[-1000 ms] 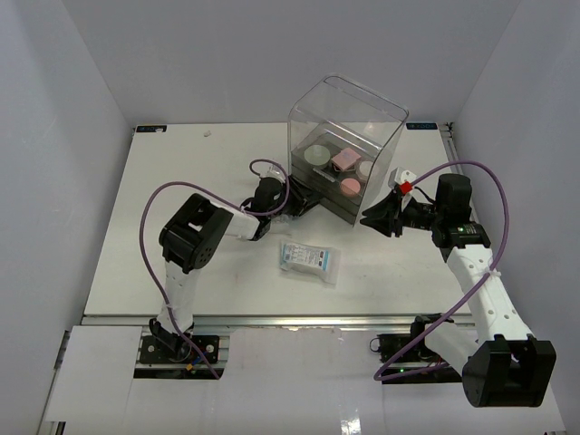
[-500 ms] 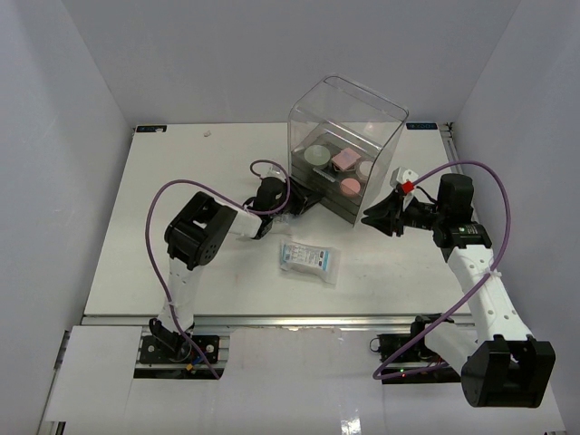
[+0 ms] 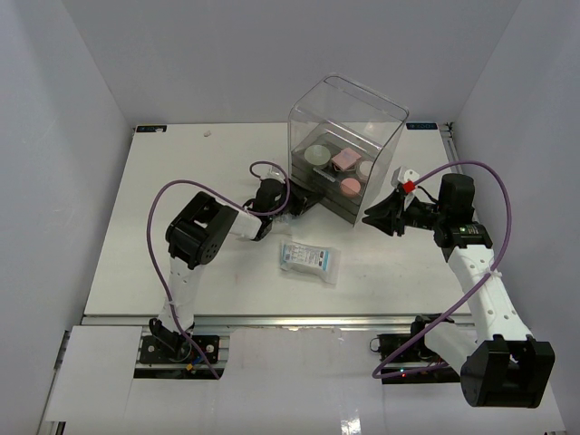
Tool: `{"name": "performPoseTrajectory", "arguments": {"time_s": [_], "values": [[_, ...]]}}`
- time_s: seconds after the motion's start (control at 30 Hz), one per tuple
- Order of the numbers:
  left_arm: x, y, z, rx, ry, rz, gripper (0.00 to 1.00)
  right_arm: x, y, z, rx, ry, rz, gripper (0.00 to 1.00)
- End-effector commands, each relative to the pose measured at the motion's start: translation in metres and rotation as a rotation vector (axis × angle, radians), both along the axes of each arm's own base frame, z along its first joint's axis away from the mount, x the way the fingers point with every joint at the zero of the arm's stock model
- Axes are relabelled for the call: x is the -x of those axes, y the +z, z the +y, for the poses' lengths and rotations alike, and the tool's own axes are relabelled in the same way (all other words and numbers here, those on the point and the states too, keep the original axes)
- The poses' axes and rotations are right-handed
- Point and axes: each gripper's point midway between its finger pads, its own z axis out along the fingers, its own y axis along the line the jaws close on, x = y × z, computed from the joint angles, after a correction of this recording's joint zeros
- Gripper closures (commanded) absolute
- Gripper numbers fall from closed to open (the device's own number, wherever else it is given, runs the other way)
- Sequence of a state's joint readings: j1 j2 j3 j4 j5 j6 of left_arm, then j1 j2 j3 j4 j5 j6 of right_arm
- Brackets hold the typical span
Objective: Organize the makeup
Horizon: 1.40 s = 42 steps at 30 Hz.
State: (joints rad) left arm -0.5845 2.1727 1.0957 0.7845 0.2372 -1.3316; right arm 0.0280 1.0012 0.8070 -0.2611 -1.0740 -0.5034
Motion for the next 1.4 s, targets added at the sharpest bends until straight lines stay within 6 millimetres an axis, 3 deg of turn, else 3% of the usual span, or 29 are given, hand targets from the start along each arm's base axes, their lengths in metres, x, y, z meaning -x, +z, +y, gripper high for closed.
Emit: {"name": "performPoseTrajectory", "arguments": {"time_s": [0.0,0.13,0.43,0.67,0.73,0.8,0.93,1.17,1.37], "values": [[0.007,0.007,0.007,-0.011,-0.015,-0.052,0.97,0.001,0.006,0.001,-0.014,0.016,-0.028,0.66],[0.019,0.009,0.014,-0.042,-0.042,-0.077,0.98,0.0,0.004,0.0,-0.011,0.011,-0.025,0.67],[0.063,0.015,0.047,-0.105,-0.055,-0.112,0.99,0.0,0.002,0.001,-0.012,0.013,-0.018,0.67],[0.077,0.013,0.059,-0.114,-0.052,-0.11,0.96,0.001,-0.002,0.001,-0.013,0.021,-0.008,0.66],[0.078,0.014,0.059,-0.112,-0.057,-0.108,0.88,0.002,-0.004,0.001,-0.014,0.025,-0.004,0.64],[0.078,0.019,0.056,-0.11,-0.073,-0.123,0.69,0.004,-0.007,0.002,-0.017,0.034,0.004,0.58],[0.078,0.034,0.054,-0.121,-0.104,-0.181,0.45,0.014,-0.013,0.006,-0.028,0.097,-0.012,0.44],[0.092,0.063,0.066,-0.16,-0.12,-0.271,0.31,0.049,-0.029,0.022,-0.028,0.261,-0.085,0.24],[0.106,0.087,0.092,-0.263,-0.114,-0.362,0.28,0.057,-0.051,0.049,0.117,0.335,-0.115,0.24]]}}
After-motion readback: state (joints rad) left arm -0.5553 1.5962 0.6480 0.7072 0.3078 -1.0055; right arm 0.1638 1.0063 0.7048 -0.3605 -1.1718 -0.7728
